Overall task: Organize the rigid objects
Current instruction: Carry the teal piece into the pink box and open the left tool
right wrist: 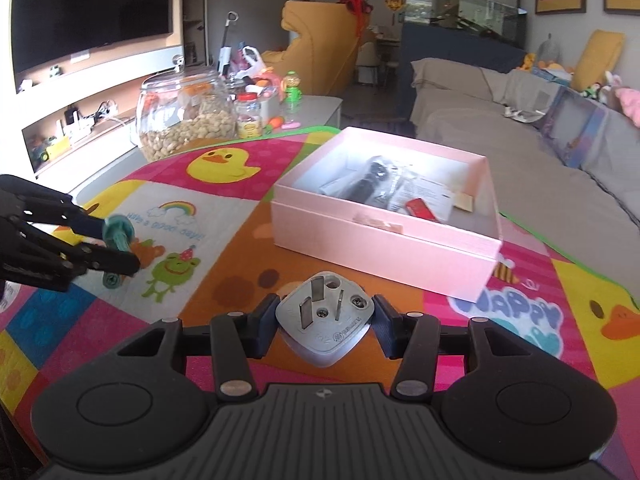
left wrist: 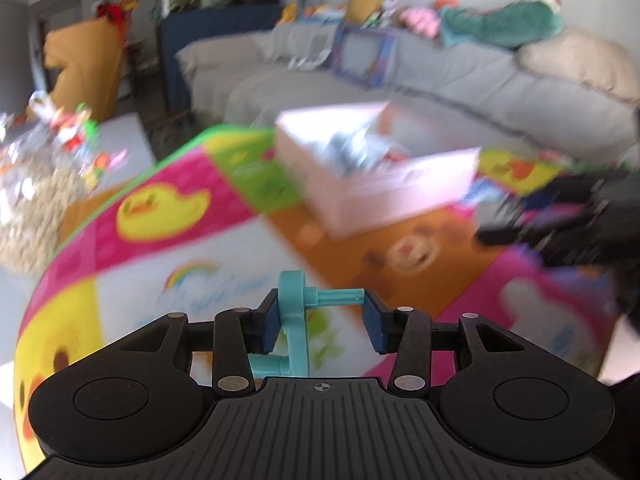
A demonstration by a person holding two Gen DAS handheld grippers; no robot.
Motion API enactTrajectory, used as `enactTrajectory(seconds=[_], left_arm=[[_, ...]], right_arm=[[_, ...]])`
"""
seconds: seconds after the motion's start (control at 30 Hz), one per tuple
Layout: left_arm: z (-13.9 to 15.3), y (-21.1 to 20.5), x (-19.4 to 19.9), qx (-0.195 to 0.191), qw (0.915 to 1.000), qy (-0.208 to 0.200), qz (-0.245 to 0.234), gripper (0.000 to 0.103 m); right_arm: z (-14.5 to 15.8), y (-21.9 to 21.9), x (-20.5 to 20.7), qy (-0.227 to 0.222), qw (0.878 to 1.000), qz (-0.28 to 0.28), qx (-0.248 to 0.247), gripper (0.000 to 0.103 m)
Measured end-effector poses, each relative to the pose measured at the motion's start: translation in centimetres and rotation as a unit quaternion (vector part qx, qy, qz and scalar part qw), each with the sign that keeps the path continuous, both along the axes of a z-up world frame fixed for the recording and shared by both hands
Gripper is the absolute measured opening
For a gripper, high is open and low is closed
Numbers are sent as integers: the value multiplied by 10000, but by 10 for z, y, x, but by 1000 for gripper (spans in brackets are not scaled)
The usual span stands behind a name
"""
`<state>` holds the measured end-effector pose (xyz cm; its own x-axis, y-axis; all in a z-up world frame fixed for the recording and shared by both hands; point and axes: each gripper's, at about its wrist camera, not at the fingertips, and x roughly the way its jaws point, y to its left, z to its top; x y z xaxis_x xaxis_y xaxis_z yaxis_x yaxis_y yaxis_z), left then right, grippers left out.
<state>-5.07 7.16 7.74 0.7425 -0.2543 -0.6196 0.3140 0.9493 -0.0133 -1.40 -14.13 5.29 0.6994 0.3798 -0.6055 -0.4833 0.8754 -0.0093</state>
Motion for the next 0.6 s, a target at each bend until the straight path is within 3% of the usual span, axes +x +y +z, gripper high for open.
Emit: enactTrajectory(seconds=[0.13,0.3,0.43,0.6], left_arm=[[45,-24,13,-235,9977,-552,-330,47],[89,-53,57,-497,9901,-1215,-493,47],[98,-69,117,-1006,9862,-1229,-469,48],[81,-66,167,-1360,9868,-873,123,49]], right_arm=[[2,-9,-6,-68,9999,-39,63,49],[5,-16,-15,-278,9996,-23,98,49],[-1,-21,-11,-215,9996,-135,127,49],[-10,-27,-3,-126,9993,-332,76,49]])
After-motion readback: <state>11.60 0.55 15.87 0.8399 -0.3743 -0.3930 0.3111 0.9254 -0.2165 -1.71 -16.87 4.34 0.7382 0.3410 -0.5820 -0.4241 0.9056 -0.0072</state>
